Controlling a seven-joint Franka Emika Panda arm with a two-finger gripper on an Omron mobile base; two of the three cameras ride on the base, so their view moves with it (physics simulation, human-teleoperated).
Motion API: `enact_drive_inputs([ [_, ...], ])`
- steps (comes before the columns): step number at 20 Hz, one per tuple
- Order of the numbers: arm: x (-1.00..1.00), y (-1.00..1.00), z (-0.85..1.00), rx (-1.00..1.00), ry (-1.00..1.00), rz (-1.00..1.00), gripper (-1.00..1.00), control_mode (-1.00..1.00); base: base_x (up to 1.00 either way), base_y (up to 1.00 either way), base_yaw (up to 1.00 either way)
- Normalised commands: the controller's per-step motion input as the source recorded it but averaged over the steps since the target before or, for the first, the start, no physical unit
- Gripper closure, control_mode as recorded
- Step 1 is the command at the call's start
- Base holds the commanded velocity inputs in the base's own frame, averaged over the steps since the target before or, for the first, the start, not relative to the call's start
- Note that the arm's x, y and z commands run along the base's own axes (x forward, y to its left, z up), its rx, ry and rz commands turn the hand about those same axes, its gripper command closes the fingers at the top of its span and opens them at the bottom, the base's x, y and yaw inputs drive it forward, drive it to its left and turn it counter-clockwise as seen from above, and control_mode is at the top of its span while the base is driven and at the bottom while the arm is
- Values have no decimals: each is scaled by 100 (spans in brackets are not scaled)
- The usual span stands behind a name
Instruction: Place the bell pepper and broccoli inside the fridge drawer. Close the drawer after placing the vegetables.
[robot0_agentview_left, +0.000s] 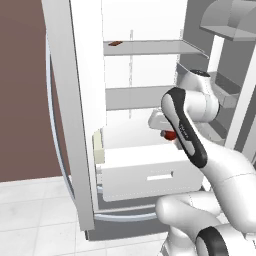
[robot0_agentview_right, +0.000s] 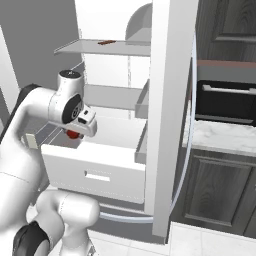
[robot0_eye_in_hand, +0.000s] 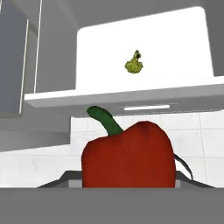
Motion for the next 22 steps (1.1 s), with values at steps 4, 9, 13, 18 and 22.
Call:
enact_drive_inputs([
  [4,39,0,-44,0,0,0,100,-100,0,0,0],
  [9,66,9,-42,-2,0,0,100,-100,0,0,0],
  [13,67,7,-44,-3,1,0,100,-100,0,0,0],
  [18,65,0,-42,-8,15,0,100,-100,0,0,0],
  [22,55,0,-29,-6,13,0,100,-100,0,0,0],
])
